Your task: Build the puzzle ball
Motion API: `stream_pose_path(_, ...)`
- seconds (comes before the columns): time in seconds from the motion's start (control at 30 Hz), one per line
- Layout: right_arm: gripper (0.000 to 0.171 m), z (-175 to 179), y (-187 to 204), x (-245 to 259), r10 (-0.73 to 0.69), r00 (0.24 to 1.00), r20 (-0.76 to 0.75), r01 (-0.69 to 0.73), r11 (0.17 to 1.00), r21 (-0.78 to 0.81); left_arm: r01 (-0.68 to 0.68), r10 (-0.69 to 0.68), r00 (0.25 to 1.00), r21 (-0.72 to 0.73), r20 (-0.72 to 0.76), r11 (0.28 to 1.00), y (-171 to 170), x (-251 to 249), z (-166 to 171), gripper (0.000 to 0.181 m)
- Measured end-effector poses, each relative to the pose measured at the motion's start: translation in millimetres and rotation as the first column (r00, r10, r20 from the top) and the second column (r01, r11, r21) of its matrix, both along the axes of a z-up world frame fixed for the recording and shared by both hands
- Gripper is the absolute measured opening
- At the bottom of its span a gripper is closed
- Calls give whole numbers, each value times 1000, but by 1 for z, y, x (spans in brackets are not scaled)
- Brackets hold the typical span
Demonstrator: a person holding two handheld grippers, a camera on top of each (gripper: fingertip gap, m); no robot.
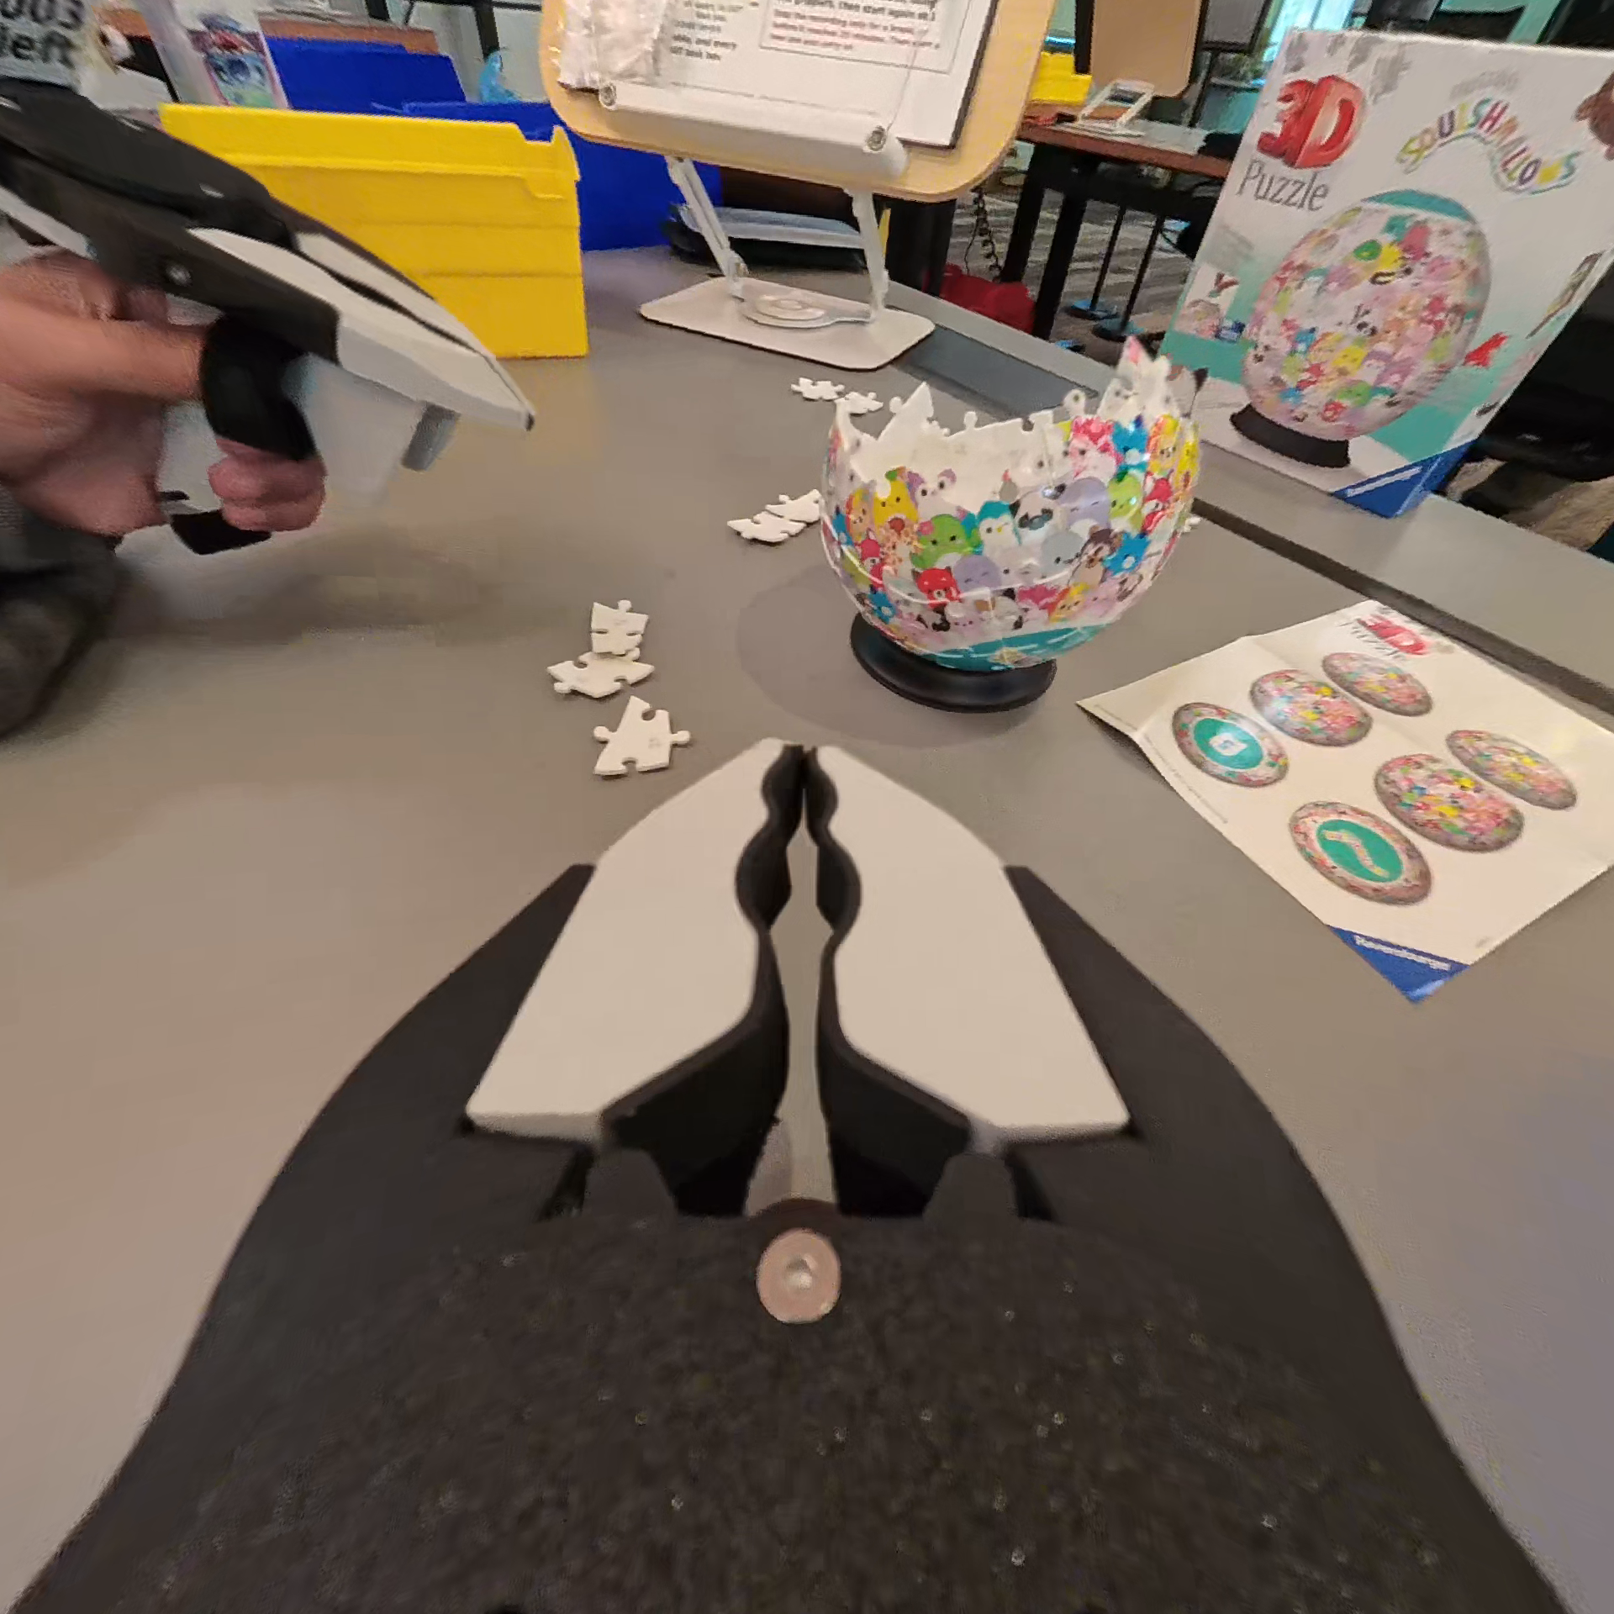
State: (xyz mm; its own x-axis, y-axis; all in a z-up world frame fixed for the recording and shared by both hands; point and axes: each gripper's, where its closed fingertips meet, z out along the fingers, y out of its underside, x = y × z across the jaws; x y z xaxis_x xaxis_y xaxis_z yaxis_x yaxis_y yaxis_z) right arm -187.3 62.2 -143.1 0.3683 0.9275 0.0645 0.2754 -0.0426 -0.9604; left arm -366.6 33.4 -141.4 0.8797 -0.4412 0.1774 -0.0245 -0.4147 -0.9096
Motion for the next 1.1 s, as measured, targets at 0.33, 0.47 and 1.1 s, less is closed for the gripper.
stream_pose_path(0.33, 0, -4, -6, -7, 34, 997, 66, -39, 996, 78, 35, -35, 999, -11, -8, 999, 1, 5, -2, 0)
stream_pose_path(0.47, 0, -5, -11, -8, 54, 995, 85, -62, 992, 106, 45, -45, 999, -41, -12, 998, 1, 9, -9, 25)
stream_pose_path(1.1, 13, 4, -7, -8, 45, 998, 35, -48, 996, 76, 86, -86, 992, 1, -94, 996, 6, 14, -3, 43)
